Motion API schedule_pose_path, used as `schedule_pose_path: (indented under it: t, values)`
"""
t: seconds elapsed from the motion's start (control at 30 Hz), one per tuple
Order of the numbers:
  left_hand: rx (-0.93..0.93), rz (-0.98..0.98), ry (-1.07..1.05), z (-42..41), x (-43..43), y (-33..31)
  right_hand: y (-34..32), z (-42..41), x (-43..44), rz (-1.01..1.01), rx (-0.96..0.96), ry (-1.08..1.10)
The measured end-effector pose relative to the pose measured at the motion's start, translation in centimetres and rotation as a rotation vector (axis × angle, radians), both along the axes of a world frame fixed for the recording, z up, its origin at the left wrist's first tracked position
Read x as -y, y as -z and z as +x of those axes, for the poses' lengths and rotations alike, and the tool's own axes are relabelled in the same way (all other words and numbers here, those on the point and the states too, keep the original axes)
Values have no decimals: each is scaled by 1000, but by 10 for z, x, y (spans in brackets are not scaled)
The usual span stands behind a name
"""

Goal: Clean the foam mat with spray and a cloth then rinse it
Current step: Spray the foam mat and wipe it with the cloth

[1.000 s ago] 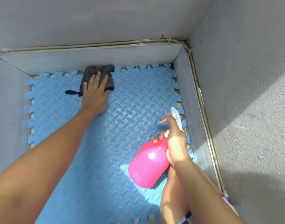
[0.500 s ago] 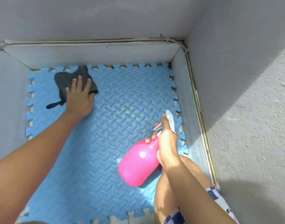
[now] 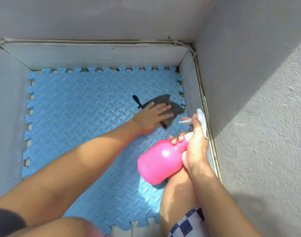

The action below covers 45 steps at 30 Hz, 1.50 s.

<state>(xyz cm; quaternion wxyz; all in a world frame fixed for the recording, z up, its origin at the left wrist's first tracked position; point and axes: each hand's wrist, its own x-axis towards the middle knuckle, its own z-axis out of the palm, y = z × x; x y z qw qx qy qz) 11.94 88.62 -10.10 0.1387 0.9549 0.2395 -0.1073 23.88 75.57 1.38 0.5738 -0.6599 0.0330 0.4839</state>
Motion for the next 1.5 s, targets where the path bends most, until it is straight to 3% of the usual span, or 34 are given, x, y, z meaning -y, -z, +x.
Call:
schedule_pose_path:
  t: [0.13,0.27,0.37,0.67,0.83,0.9,1.0,1.1,1.23,1.33,1.4,1.5]
  values:
    - [-24,-10,-621,-80,-80,-8,-4,-19,-2,0,74,-159]
    - [-77,-24,-966,-194,-94,0,0,-40,-7,-39,29,-232]
    - [-117,55,-950,-232,-53,2,1,-58,-12,-18,-9,-333]
    - [80,12,-352,-203,124,15,-3,-98,-23,10,-48,-489]
    - [102,28,-674,-248,153,7,5,-113,-21,-7,35,-608]
    - [114,-67,-776,-266,158,0,0,-125,-19,24,45,-688]
    - [316,-307,-910,-280,163,-26,-4,-148,-18,106,122,-790]
    - [550,-403,-1033,-286,176,-67,-15,-178,-20,206,240,-964]
    - [512,-540,-1099,-274,208,-113,-46,-234,-10,395,261,-1080]
    - [635,-461,-1318,-281,229,-121,-62,-276,7,511,233,-1188]
    - [675,-340,-1430,-298,246,-121,-63,-291,13,570,187,-1374]
    - [706,-274,-1539,-325,288,-115,-49,-292,1,586,234,-1873]
